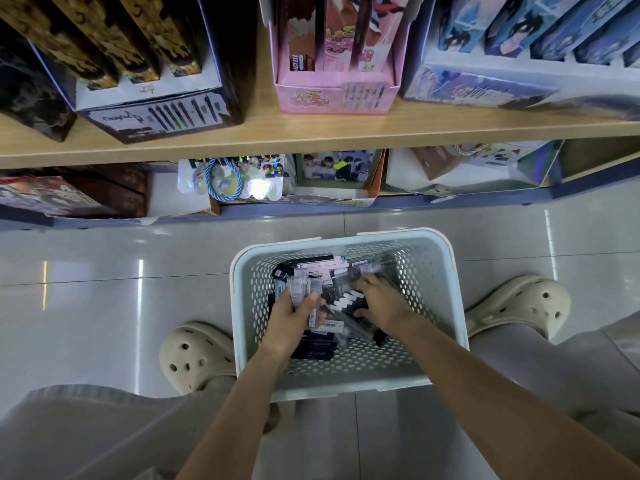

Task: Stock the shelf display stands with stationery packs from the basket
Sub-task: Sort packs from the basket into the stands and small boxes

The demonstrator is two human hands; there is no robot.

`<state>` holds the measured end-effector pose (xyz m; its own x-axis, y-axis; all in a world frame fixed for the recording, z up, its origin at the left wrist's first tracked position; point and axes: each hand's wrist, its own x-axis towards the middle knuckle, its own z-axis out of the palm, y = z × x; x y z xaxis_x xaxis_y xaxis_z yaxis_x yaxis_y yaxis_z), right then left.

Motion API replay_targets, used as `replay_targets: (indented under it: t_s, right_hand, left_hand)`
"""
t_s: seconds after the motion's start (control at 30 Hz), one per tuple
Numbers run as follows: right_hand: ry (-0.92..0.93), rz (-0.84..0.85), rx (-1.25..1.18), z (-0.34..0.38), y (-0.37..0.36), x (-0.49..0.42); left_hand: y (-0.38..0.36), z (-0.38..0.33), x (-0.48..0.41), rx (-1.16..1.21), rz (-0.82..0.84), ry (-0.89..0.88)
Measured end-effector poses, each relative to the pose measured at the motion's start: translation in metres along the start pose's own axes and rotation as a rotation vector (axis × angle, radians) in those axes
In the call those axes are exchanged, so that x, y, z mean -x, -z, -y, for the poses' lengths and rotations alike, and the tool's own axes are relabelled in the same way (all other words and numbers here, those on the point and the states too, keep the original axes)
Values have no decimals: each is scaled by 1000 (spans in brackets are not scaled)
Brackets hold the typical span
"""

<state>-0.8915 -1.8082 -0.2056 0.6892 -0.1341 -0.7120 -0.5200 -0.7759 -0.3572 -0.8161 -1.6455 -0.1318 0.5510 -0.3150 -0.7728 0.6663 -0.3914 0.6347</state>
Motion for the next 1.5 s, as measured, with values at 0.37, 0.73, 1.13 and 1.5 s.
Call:
replay_targets:
  t_s: [0.37,0.73,1.13,1.5]
  right_hand:
    - [81,19,58,-4,13,-7]
    - [101,-10,12,-9,28,4]
    - [94,-201,-830,33,63,49]
    - [214,-296,-816,62,89,79]
  left_hand:
    - [0,5,4,-100,-36,-2]
    - [-4,4,8,51,-62,57]
    - [-12,-20,22,120,-103,75]
    - [-7,-42,51,135,212,-74]
